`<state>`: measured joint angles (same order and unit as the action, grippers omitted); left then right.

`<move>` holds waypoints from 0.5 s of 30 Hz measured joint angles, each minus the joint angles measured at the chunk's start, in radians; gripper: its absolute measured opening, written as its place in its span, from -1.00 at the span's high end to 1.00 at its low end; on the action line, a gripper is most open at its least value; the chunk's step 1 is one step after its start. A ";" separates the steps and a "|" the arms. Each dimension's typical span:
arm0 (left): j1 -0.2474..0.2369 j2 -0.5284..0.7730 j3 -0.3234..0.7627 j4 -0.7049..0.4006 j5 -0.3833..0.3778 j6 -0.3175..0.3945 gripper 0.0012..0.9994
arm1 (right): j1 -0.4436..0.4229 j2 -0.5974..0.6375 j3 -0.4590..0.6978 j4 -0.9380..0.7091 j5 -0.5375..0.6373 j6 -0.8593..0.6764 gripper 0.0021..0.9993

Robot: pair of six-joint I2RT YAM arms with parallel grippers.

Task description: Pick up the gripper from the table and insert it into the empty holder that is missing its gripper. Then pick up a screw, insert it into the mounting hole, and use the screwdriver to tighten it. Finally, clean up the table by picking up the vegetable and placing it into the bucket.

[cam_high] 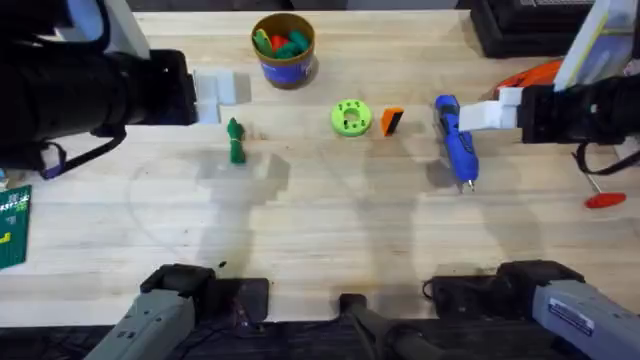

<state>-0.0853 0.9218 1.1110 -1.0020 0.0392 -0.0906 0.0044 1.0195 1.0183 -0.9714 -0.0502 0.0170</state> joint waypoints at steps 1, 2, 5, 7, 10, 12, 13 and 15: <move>0.000 0.000 0.000 0.008 -0.003 0.000 -0.97 | 0.000 0.000 0.000 0.000 0.000 0.000 -0.99; 0.000 0.000 0.000 0.017 -0.004 0.000 -0.97 | 0.000 0.000 0.000 0.000 0.000 0.000 -0.99; 0.000 0.000 0.000 0.050 -0.013 0.000 -0.97 | 0.000 0.000 0.000 0.000 0.000 0.000 -0.99; 0.000 0.000 0.000 0.056 -0.025 0.000 -0.97 | 0.000 0.000 0.000 0.000 0.000 0.000 -0.99; 0.013 -0.012 0.000 0.056 -0.037 0.000 -0.97 | 0.000 0.000 0.000 0.000 0.000 -0.001 -0.99; 0.029 -0.037 0.000 0.056 -0.043 0.000 -0.97 | 0.000 0.000 0.000 0.000 0.000 -0.002 -0.99; 0.038 -0.057 0.000 0.056 -0.045 0.000 -0.97 | 0.000 0.000 0.000 0.000 0.000 -0.002 -0.99; 0.055 -0.103 -0.001 0.057 -0.052 0.000 -0.97 | 0.000 0.000 0.000 0.000 0.000 -0.002 -0.99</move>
<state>-0.0302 0.8192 1.1096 -0.9452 -0.0127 -0.0903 0.0044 1.0195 1.0183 -0.9718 -0.0502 0.0147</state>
